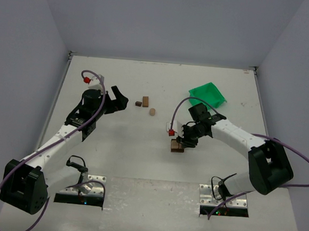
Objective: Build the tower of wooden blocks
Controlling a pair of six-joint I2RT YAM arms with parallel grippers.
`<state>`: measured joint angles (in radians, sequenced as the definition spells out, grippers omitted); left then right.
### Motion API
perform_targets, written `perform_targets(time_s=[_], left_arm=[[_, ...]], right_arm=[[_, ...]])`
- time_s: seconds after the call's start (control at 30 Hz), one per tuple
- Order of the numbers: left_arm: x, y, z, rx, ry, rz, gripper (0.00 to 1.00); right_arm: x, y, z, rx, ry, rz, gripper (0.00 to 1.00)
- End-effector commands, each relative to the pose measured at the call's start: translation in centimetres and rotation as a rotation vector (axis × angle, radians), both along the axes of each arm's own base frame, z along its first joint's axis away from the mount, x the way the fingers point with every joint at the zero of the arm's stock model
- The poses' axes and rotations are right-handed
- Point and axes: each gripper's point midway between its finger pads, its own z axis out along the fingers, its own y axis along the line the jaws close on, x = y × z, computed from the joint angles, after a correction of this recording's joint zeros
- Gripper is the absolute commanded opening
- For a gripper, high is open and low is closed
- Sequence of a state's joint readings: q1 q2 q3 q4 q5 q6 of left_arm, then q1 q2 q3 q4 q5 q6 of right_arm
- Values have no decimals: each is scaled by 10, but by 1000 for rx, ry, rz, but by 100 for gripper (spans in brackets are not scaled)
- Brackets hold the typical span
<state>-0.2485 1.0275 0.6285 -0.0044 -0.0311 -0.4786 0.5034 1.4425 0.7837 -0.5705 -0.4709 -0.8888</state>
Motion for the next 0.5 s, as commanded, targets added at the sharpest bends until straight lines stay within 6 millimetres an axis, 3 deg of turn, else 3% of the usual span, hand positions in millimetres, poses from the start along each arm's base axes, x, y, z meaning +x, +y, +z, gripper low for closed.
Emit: perform_targets(time_s=[0.0, 0.47], left_arm=[[6, -4, 23, -10, -63, -17, 100], [7, -4, 23, -11, -62, -17, 100]], right_arm=[[5, 8, 13, 30, -29, -1, 31], [5, 9, 13, 30, -30, 6, 34]])
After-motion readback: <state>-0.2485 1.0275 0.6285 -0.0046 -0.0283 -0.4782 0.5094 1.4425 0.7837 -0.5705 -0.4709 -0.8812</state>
